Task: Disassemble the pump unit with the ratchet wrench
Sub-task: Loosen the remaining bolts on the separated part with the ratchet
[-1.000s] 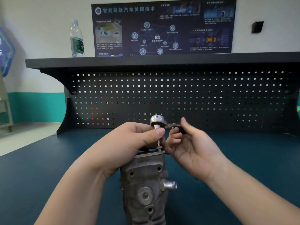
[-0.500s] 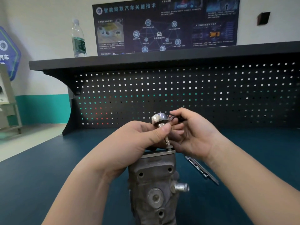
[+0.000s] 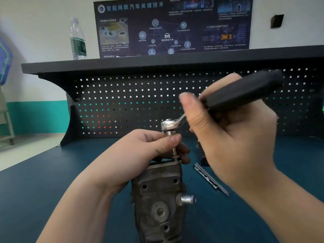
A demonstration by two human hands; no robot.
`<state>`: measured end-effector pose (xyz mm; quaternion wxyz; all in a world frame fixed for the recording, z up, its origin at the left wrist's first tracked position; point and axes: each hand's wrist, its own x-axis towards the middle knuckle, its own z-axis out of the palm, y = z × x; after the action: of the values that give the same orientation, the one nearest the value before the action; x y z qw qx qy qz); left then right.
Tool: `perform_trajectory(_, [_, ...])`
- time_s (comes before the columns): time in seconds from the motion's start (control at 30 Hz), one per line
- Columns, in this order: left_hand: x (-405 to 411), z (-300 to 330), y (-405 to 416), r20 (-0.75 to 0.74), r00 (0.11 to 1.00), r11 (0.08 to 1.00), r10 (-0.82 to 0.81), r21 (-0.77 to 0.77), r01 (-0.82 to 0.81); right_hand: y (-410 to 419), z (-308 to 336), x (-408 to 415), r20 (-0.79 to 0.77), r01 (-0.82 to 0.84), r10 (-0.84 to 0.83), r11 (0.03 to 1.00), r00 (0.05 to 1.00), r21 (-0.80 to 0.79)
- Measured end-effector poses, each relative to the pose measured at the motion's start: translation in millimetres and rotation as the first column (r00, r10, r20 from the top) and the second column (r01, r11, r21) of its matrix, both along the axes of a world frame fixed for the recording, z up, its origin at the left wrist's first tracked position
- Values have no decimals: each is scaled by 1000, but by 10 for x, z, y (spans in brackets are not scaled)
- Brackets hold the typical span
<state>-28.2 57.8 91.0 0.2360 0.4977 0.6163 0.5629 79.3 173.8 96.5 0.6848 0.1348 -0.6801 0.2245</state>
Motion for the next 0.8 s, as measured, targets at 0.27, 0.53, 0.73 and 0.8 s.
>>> perform_trajectory(0.27, [4, 20, -32, 43, 999, 1000, -23, -5, 23, 214, -61, -269, -445, -479, 800, -231, 402, -847])
perform_trajectory(0.53, [-7, 5, -8, 77, 997, 1000, 14, -24, -13, 73, -26, -157, -78, -449, 534, 613, 842, -650])
perform_trajectory(0.73, [30, -9, 44, 24, 1000, 1000, -5, 4, 5, 21, 85, -14, 109, -215, 262, 921, 959, -324])
perform_trajectory(0.8, [35, -1, 36, 12, 1000, 1000, -9, -26, 9, 127, 93, -88, 2, -414, 546, 638, 838, -649])
